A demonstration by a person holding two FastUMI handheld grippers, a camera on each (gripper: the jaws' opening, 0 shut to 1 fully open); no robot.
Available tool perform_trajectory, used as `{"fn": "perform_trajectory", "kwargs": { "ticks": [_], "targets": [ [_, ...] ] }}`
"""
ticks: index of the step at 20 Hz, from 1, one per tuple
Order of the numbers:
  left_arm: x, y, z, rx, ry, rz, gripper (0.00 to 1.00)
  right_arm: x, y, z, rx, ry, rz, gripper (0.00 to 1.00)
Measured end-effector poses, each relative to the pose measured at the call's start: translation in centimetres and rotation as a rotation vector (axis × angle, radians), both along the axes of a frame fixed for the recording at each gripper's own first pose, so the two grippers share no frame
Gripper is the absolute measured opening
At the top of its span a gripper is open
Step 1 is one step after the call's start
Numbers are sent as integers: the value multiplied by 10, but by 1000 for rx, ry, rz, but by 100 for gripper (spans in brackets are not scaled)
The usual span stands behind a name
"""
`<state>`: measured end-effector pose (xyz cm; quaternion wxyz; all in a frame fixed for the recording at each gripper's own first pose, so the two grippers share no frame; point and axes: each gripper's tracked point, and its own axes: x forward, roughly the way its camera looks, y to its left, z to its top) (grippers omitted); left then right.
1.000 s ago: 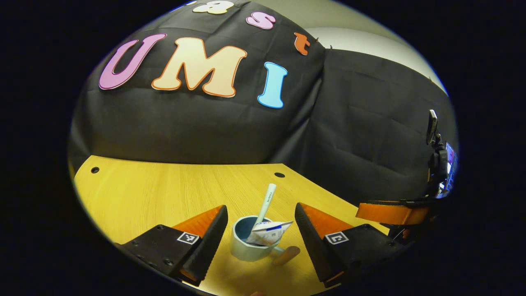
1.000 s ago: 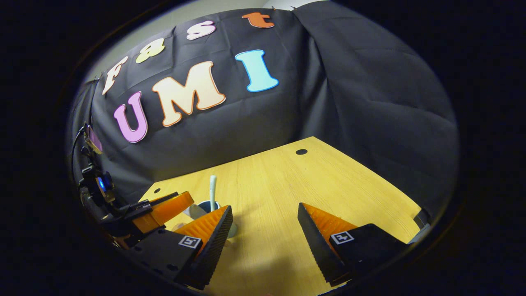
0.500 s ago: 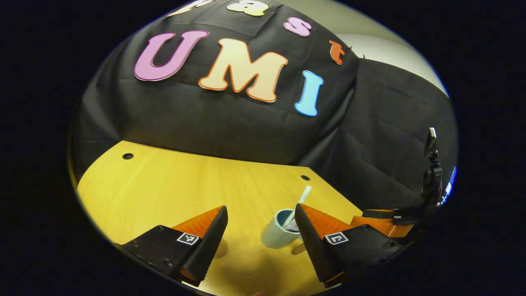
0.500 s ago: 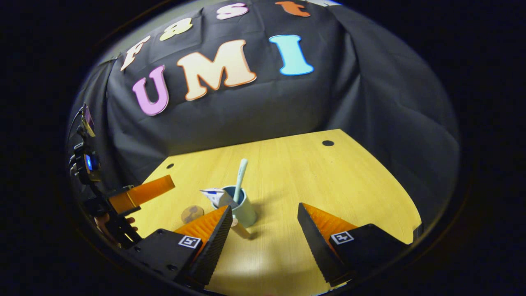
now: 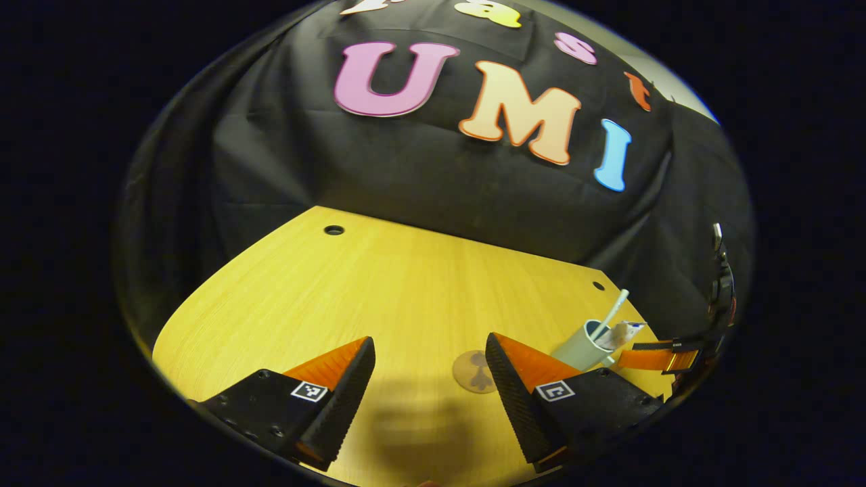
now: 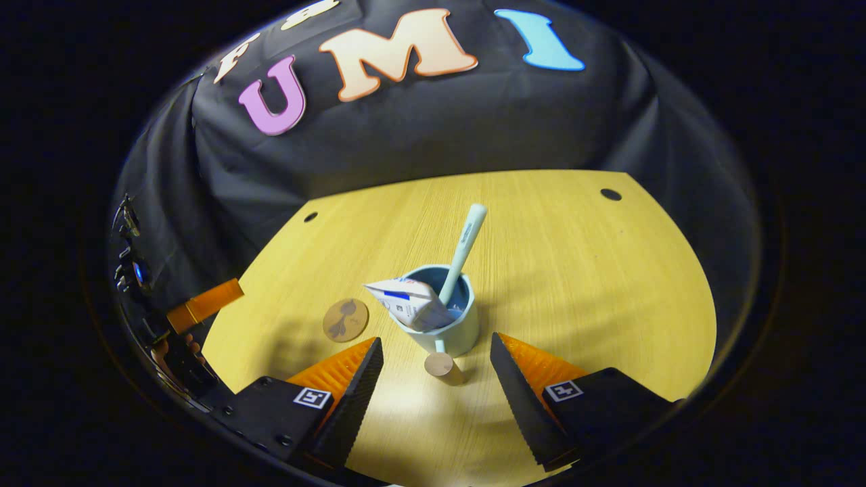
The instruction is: Put the toothbrush and toothpaste on the desktop into the cup, then pick up the cup and place it on the coaster on the desktop.
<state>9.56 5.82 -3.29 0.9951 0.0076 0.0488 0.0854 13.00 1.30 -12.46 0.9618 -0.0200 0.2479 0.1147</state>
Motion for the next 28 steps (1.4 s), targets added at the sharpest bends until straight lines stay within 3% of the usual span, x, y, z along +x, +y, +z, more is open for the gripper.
{"fn": "perform_trajectory", "kwargs": {
  "ticks": [3, 4, 6, 7, 8, 10, 11, 16, 20, 24, 28],
  "targets": [
    [-12, 24, 0, -17, -3, 54, 95, 11, -1, -18, -76, 86, 7, 98],
    [-15, 32, -1, -17, 0, 69, 95, 16, -3, -21, -108, 108, 5, 93],
    [-19, 43, -5, -23, 13, 91, 95, 19, -6, -31, -166, 157, 2, 98],
    [-21, 47, -7, -29, 16, 98, 95, 23, -7, -36, -185, 181, -5, 92],
    [-22, 50, -8, -36, 23, 104, 95, 24, -9, -41, -200, 204, -11, 97],
    [-25, 58, -13, -45, 39, 119, 95, 25, -7, -46, -212, 234, -9, 91],
    [-27, 63, -16, -48, 45, 128, 95, 27, -5, -49, -215, 245, -9, 76],
    [-30, 75, -21, -59, 64, 150, 95, 31, -4, -54, -224, 312, -29, 58],
    [-31, 77, -26, -66, 86, 148, 95, 33, -4, -57, -273, 377, -25, 64],
    [-36, 72, -33, -74, 102, 134, 95, 30, -8, -59, -312, 428, -41, 34],
    [-35, 69, -39, -87, 131, 117, 95, 31, -9, -57, -349, 418, -34, 31]
  ]
}}
